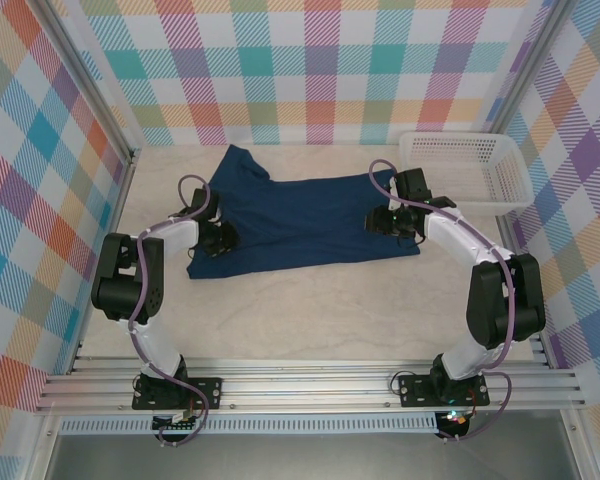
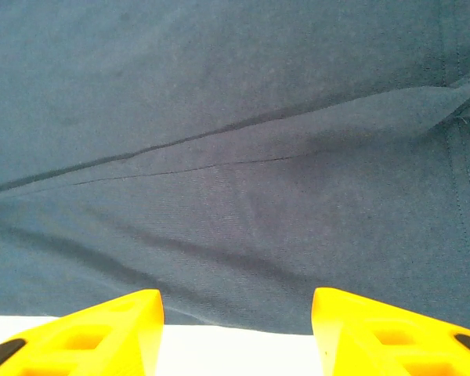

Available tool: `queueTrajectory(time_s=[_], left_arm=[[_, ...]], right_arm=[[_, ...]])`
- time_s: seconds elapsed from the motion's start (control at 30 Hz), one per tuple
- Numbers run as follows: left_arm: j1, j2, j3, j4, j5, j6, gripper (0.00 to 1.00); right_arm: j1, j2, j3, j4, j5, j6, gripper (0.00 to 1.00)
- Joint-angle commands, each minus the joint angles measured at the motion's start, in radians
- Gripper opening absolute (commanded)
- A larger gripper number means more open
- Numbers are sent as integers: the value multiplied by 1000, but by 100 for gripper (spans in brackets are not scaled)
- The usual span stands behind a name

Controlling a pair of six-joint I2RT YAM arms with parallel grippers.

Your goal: Fold the inside-out t-shirt

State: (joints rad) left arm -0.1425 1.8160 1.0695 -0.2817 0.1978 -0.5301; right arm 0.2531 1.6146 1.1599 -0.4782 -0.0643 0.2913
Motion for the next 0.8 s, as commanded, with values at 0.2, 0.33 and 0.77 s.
queueTrajectory(time_s=[0.2, 0.33, 0.77], left_arm=[[-5, -3, 93, -55, -17, 22, 6], [-10, -8, 135, -69, -18, 24, 3], [-46, 272, 502, -48, 23, 15, 6]], right_arm=[[0, -22, -2, 7, 1, -1, 53], [0, -24, -2, 2, 7, -1, 53], [0, -30, 5, -10, 32, -15, 54]])
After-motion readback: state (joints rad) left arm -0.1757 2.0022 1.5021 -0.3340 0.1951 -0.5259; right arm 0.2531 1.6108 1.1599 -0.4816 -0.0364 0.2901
